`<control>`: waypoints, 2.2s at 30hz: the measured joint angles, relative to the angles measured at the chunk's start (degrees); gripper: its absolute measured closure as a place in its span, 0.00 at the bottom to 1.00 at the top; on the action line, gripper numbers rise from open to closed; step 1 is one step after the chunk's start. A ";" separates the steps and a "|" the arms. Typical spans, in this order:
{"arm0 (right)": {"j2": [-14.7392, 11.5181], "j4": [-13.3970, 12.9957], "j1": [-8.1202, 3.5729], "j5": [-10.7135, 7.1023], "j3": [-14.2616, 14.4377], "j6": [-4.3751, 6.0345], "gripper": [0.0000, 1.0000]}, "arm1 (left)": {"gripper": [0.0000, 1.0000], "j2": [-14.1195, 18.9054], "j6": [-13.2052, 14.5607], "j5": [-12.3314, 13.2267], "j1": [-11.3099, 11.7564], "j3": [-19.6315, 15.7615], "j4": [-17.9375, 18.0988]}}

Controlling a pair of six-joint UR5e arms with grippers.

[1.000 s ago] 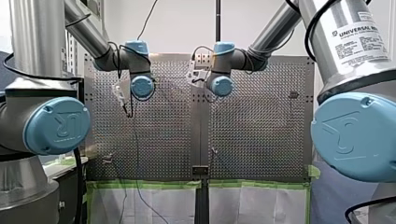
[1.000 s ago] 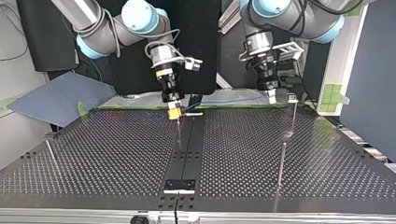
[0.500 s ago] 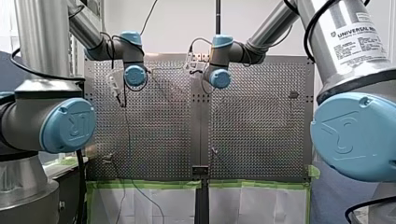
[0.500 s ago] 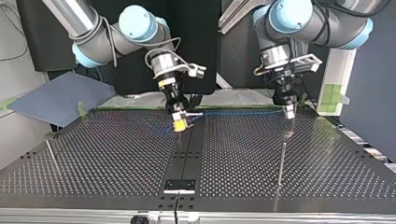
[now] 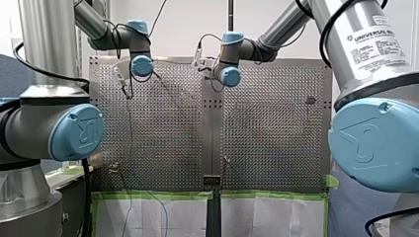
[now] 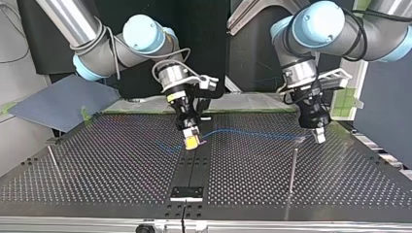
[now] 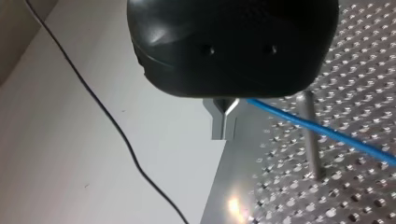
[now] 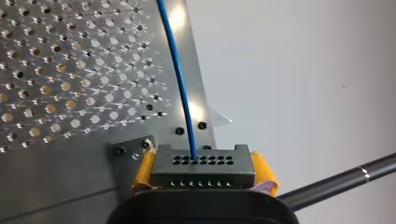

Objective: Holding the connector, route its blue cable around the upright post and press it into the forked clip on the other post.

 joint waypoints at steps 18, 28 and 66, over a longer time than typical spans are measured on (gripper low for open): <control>3.85 3.18 -0.03 -1.60 -7.72 0.04 0.98 | 1.00 -5.80 -2.19 5.55 6.96 4.43 -1.57; 6.00 4.30 -0.13 -1.98 -10.73 0.05 0.98 | 1.00 -9.71 -2.11 10.60 9.85 5.90 -1.41; 13.31 3.18 -1.78 -1.31 -11.55 0.08 0.98 | 1.00 -18.14 -3.41 22.44 11.61 9.94 -2.24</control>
